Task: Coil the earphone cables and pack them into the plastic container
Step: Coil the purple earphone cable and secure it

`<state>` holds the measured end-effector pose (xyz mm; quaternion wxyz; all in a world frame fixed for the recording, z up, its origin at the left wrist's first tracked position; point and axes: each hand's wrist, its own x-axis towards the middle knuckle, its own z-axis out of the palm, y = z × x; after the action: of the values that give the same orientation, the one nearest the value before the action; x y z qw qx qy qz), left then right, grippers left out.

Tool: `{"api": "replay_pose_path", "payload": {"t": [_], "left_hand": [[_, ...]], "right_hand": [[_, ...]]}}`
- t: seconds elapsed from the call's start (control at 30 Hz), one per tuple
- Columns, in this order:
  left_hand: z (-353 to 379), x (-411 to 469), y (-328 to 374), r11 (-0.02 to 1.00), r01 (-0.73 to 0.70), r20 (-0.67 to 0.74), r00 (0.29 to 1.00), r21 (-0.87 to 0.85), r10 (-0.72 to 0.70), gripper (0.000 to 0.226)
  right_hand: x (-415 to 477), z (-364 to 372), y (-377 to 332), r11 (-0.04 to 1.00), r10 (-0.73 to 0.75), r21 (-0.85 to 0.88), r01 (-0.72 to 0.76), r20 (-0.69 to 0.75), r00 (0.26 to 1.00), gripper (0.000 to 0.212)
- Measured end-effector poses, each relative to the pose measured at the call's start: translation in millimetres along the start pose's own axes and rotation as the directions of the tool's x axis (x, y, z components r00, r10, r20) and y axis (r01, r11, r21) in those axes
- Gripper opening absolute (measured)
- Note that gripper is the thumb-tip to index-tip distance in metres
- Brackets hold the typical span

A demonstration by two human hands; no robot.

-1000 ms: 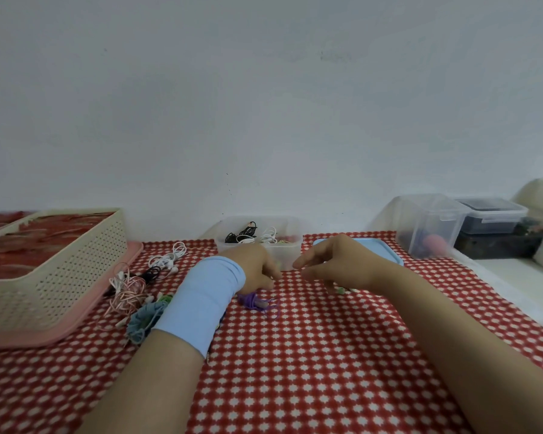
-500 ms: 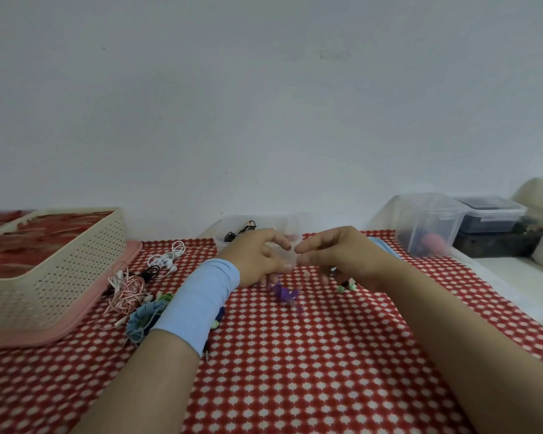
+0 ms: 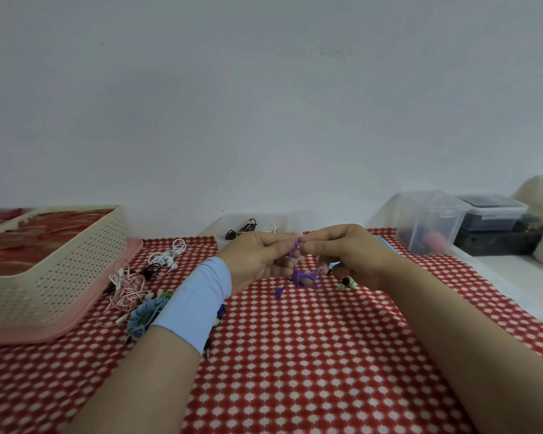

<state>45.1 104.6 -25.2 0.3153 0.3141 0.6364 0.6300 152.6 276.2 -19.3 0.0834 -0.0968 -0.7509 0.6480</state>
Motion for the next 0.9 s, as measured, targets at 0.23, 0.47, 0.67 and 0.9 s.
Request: {"api": "replay_pose_path", "payload": {"t": [0.23,0.47,0.67,0.9], "left_hand": [[-1.2,-0.1,0.5,0.999,-0.004,0.01,1.0,0.04,0.004,0.027],[-0.6,1.3,-0.3,0.999,-0.008,-0.026,1.0,0.051,0.009,0.019],[-0.6,0.8,-0.7,0.998,-0.005,-0.036,0.999,0.066,0.008,0.019],[-3.0,-0.9,-1.3,0.991,-0.044,-0.022,0.999,0.128,0.048,0.018]], "right_hand": [[3.4,-3.6,1.8,0.999,-0.013,0.035,0.012,0.04,0.999,0.023],[1.1,-4.0,-3.2,1.0,-0.002,0.008,0.002,0.074,0.997,0.021],[-1.5,-3.6,-6.3,0.999,0.038,-0.002,-0.038,0.089,0.995,0.018],[-0.9,-1.3,-8.4,0.992,0.122,-0.002,-0.122,0.093,0.988,0.019]]}}
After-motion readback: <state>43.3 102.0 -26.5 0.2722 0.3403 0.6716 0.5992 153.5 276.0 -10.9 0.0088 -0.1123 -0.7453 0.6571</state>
